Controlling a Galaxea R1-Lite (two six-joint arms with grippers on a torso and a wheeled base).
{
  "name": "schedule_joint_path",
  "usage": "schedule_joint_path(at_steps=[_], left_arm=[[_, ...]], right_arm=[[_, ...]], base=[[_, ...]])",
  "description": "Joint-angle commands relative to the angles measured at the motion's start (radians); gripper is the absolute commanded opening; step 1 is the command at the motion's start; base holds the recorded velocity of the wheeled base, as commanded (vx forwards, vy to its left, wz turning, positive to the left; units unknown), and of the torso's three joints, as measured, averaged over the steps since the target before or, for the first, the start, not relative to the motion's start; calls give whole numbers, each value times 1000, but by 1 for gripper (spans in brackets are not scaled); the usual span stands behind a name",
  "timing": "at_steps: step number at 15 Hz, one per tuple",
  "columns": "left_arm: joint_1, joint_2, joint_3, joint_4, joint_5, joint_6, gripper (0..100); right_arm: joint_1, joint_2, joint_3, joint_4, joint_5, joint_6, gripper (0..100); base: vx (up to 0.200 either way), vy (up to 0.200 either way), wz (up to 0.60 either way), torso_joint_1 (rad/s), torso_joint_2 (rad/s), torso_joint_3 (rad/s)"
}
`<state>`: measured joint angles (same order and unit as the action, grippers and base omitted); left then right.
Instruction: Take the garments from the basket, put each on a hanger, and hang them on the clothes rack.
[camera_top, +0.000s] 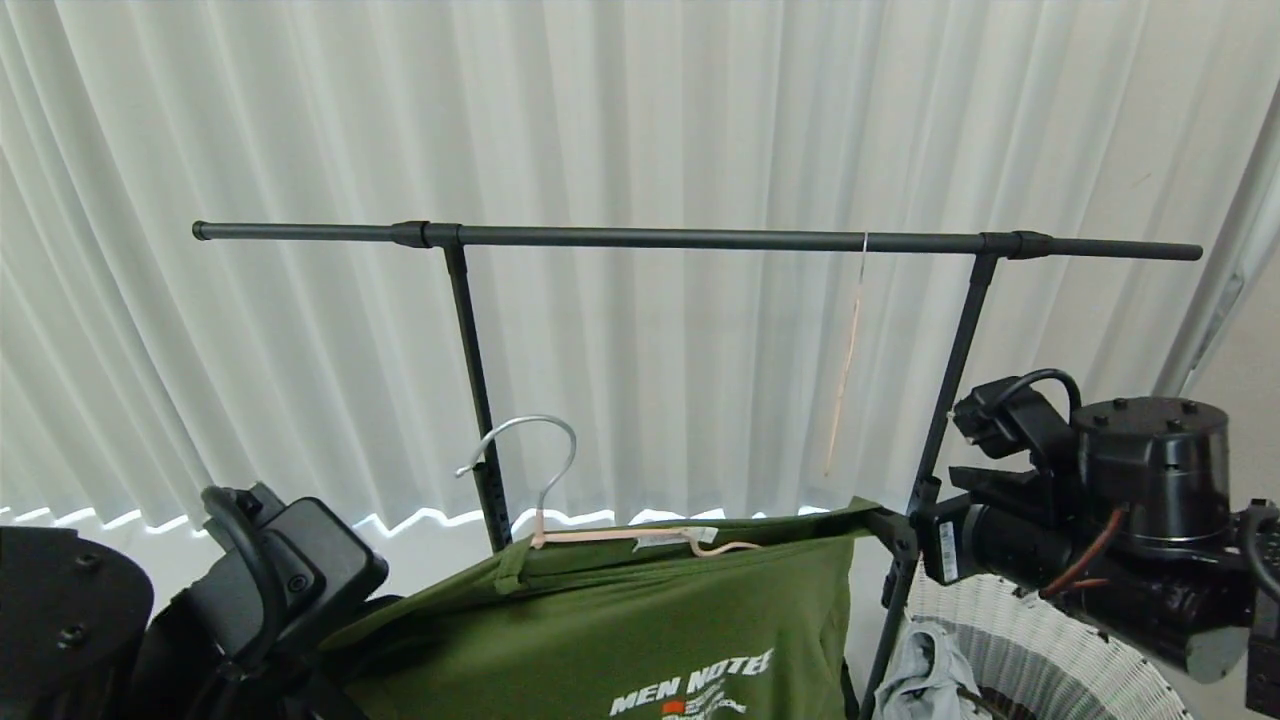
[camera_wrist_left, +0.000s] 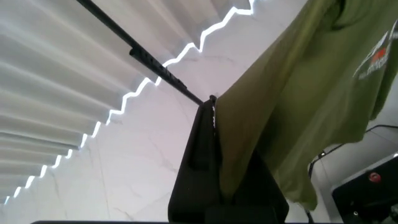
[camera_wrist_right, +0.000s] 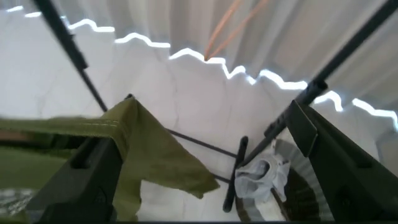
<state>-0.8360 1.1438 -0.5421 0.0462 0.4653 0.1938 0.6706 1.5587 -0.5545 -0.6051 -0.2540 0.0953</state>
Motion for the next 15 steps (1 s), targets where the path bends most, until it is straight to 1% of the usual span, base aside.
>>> schedule_joint_path(at_steps=[1, 3, 5, 8, 9, 11, 12, 13, 15], left_arm=[[-2, 19, -12, -2, 1, -4, 0], [-2, 14, -13, -2, -1, -5, 0], [-2, 10, -13, -3, -14, -7, 0], [-3, 7, -12, -3, -79, -7, 0], [-11, 10, -12, -5, -88, -7, 0], [-55, 1, -13, -23, -157, -7, 0], [-78, -3, -4, -54, -201, -2, 0], [-103, -3, 7, -88, -223, -1, 0], [-141, 1, 21, -118, -228, 3, 0]], right_arm=[[72, -92, 36, 15, 22, -23, 100], [142, -135, 65, 51, 59, -49, 100], [179, -181, 65, 117, 133, -77, 100], [187, -250, 22, 242, 246, -151, 100], [190, -266, -2, 280, 283, -174, 100], [219, -270, -73, 357, 349, -209, 100], [257, -263, -110, 395, 381, -210, 100], [307, -252, -134, 426, 401, -210, 100], [391, -210, -179, 469, 404, -212, 100]], base=[[0, 0, 0, 0, 0, 0], [0, 0, 0, 0, 0, 0], [0, 0, 0, 0, 0, 0], [0, 0, 0, 0, 0, 0], [0, 0, 0, 0, 0, 0], [0, 0, 0, 0, 0, 0], [0, 0, 0, 0, 0, 0], [0, 0, 0, 0, 0, 0], [0, 0, 0, 0, 0, 0]])
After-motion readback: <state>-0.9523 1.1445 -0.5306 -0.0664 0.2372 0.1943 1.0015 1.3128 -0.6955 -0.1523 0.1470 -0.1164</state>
